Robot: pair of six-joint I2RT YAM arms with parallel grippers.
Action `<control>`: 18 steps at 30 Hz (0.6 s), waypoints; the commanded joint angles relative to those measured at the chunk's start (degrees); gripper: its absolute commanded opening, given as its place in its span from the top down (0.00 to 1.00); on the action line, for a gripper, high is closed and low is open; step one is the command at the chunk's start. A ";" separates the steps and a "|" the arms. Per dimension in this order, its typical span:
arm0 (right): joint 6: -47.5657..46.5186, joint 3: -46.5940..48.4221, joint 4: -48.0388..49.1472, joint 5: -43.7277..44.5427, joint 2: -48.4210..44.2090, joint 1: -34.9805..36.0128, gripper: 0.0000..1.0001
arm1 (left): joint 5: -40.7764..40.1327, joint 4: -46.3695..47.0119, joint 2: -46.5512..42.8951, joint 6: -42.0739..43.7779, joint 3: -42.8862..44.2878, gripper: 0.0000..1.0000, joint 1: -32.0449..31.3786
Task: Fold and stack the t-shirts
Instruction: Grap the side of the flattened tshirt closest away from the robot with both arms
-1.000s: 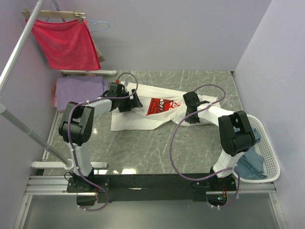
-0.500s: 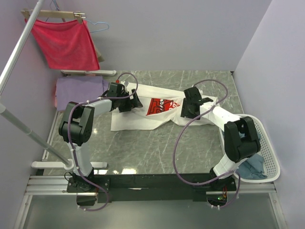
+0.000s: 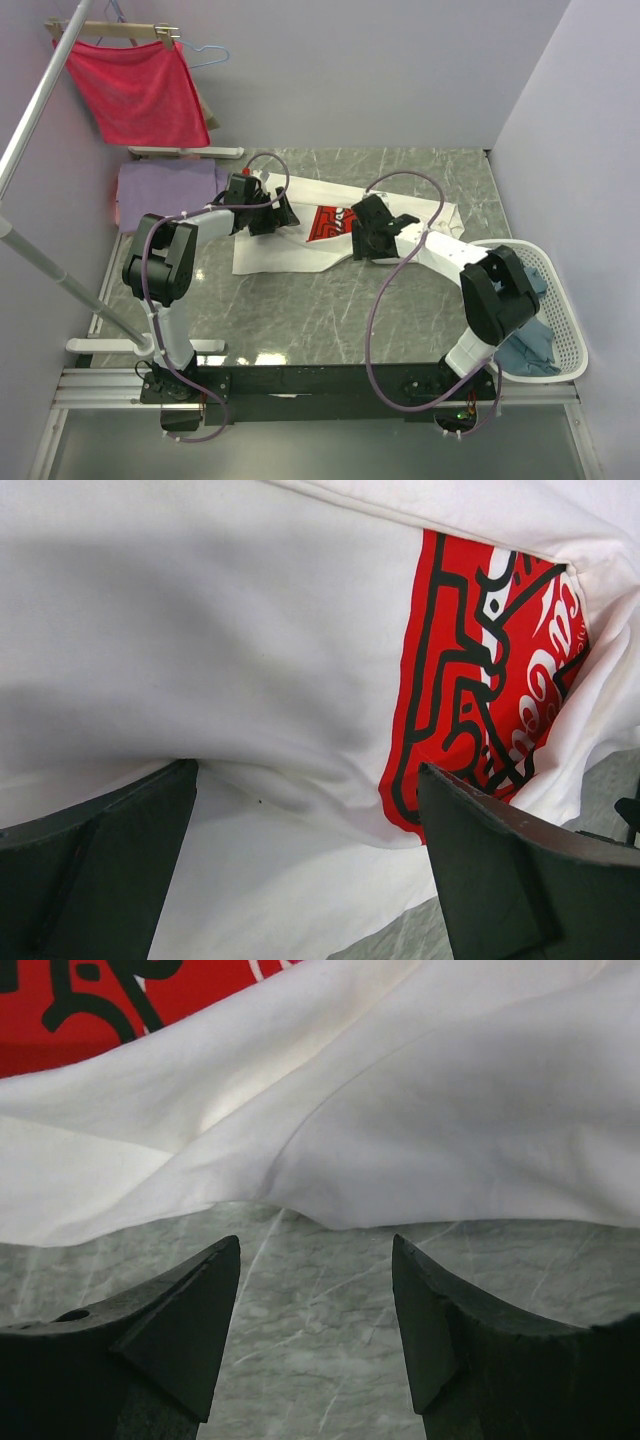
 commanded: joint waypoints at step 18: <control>1.99 5.23 -5.27 19.89 13.18 4.31 0.39 | -2.68 -4.96 0.80 1.29 -2.86 0.01 -0.15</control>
